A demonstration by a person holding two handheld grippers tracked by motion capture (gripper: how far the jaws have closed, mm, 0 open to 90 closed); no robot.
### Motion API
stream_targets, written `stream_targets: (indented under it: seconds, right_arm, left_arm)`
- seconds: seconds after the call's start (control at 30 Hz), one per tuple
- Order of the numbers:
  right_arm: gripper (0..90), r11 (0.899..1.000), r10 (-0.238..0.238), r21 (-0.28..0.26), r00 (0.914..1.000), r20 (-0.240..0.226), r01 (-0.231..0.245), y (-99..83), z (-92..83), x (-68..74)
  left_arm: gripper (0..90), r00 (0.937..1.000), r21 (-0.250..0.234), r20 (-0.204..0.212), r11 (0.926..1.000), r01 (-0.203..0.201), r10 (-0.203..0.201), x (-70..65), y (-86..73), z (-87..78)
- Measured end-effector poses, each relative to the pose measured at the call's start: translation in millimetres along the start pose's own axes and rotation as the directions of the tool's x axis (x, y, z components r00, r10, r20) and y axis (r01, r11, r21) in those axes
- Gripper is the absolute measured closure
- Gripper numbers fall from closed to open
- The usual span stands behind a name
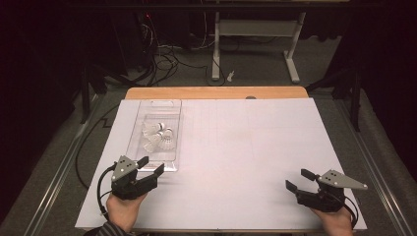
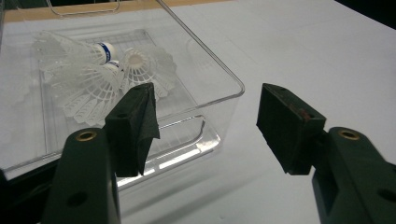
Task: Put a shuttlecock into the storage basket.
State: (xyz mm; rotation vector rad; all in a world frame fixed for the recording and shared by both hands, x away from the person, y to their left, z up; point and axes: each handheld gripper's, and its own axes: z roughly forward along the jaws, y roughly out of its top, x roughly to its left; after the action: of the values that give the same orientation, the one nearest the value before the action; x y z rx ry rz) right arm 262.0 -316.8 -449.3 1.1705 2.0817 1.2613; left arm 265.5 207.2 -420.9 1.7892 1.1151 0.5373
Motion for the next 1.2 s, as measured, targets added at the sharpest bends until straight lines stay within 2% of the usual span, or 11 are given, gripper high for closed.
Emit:
stream_targets:
  seconds: [0.73,1.2]
  right_arm:
    - [28.0,1.000,0.001,-0.006,1.0000,0.001,-0.001,0.5,-0.5,0.2]
    - [28.0,1.000,0.006,-0.015,1.0000,0.007,-0.006,1.3,-1.1,-0.7]
  left_arm:
    - [39.2,0.9999,-0.009,-0.017,1.0000,-0.002,0.002,-3.5,-10.6,1.8]
    - [38.9,0.9999,-0.017,-0.008,0.9998,0.010,-0.010,-0.9,-14.6,2.5]
